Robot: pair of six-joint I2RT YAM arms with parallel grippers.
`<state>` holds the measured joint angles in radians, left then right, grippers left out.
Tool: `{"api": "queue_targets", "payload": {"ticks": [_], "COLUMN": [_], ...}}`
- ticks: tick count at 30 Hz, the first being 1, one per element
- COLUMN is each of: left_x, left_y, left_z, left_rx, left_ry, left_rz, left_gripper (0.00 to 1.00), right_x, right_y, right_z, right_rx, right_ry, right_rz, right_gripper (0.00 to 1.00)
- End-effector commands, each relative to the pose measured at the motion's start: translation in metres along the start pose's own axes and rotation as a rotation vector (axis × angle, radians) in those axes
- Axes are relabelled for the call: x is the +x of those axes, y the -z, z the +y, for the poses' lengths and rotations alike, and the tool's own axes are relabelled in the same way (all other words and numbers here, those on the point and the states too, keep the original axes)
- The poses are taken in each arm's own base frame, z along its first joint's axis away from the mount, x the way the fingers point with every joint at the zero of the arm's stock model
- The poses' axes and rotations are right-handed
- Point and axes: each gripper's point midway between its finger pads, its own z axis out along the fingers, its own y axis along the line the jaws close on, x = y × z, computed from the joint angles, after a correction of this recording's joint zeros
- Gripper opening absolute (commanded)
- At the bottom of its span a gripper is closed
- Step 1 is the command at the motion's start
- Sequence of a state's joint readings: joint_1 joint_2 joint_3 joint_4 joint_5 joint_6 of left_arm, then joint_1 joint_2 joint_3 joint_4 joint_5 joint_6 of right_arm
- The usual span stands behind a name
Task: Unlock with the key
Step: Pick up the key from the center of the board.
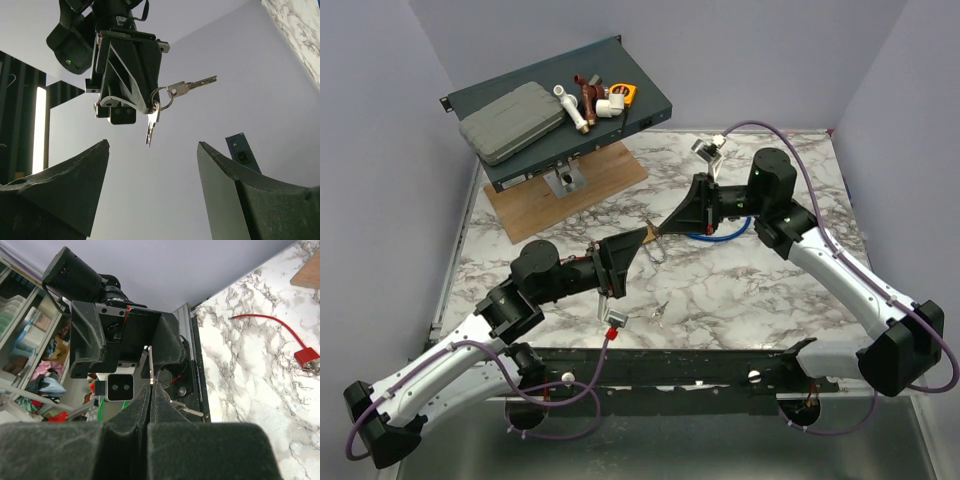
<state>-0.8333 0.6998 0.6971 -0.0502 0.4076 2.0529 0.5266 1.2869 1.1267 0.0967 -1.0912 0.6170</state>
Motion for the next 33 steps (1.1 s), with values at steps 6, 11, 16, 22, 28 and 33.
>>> {"api": "queue_targets", "payload": {"ticks": [6,11,16,22,28,33], "left_x": [0.014,0.01,0.012,0.008,0.008,0.013], "left_y": [-0.01,-0.014,-0.016,-0.017,-0.016,-0.014], "left_z": [0.005,0.003,0.006,0.009,0.01,0.014], "left_rx": [-0.014,-0.013,-0.031,-0.042,-0.043,-0.048], "left_ry": [-0.135,-0.131,-0.123,-0.128,-0.128,-0.12], "left_rz": [0.06,0.037,0.039,0.016,0.013,0.04], "left_gripper": [0.66,0.6,0.46,0.24,0.0,0.0], "right_x": [0.005,0.003,0.006,0.002,-0.006,-0.004], "right_y": [-0.008,-0.011,-0.013,-0.02,-0.021,-0.02], "right_z": [0.0,0.003,0.0,0.001,0.013,0.02], "right_rx": [0.012,0.005,0.003,-0.022,-0.09,-0.141], "right_ry": [-0.082,-0.083,-0.097,-0.094,-0.07,-0.065], "right_rz": [0.07,0.078,0.089,0.098,0.072,0.067], "right_gripper": [0.01,0.01,0.01,0.01,0.01,0.29]}}
